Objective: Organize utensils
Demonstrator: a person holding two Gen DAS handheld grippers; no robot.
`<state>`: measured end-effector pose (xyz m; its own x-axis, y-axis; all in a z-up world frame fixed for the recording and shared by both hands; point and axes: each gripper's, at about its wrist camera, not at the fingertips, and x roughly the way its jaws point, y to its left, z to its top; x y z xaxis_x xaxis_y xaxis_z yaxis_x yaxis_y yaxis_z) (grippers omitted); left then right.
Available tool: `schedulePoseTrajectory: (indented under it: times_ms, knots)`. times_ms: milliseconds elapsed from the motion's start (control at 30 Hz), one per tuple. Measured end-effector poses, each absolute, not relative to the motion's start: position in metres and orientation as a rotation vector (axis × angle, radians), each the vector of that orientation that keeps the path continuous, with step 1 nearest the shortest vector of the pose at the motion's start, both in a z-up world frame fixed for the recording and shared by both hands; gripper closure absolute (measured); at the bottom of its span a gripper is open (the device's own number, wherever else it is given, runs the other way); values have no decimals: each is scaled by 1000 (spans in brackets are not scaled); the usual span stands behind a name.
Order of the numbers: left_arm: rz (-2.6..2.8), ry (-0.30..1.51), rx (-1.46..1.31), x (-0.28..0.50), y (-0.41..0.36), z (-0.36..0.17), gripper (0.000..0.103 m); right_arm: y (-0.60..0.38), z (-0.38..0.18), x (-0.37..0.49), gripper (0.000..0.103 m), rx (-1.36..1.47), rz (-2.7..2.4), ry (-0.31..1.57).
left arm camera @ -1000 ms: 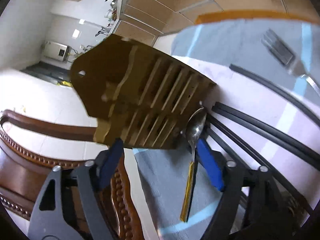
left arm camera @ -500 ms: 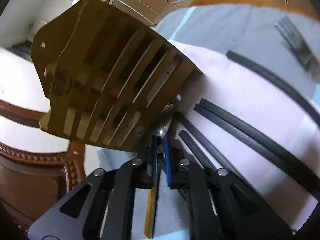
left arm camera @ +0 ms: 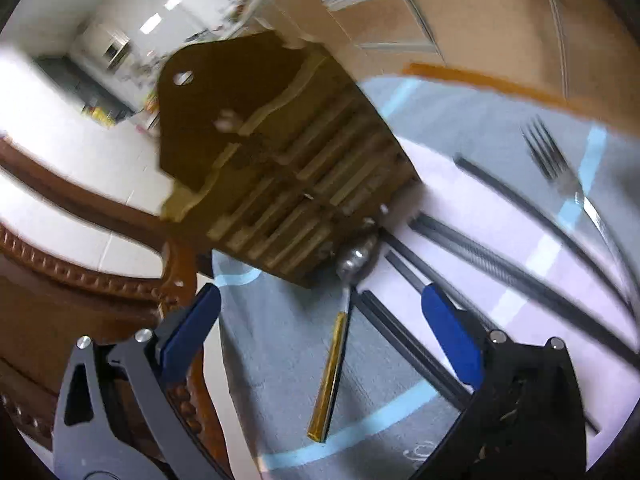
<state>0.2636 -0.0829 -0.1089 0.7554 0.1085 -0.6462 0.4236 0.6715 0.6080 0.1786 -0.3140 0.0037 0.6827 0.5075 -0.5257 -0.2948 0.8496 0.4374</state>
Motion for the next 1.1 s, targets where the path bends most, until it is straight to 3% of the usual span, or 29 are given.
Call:
schedulePoseTrajectory:
  times_ms: [133, 300, 400, 467, 733, 833, 900, 1033, 1100]
  knots:
    - [-166, 787, 797, 276, -73, -127, 4, -314, 3, 180, 96, 332, 461, 686]
    - [-161, 926, 425, 289, -27, -134, 6, -313, 3, 181, 96, 328, 463, 693]
    - [-164, 997, 149, 298, 9, -137, 30, -312, 3, 181, 96, 327, 466, 694]
    - [-159, 999, 94, 298, 19, -135, 36, -311, 2, 181, 96, 325, 468, 697]
    - [-172, 1060, 252, 287, 5, -143, 35, -309, 0, 183, 96, 324, 471, 706]
    - [-162, 1072, 157, 288, 16, -143, 36, -308, 0, 183, 96, 325, 472, 705]
    - [-180, 1110, 73, 287, 24, -141, 47, -309, 0, 182, 96, 325, 472, 705]
    - [-222, 1121, 138, 266, 15, -137, 87, -311, 0, 183, 96, 330, 469, 705]
    - [-218, 1122, 151, 251, 13, -135, 88, -312, 0, 183, 96, 333, 469, 705]
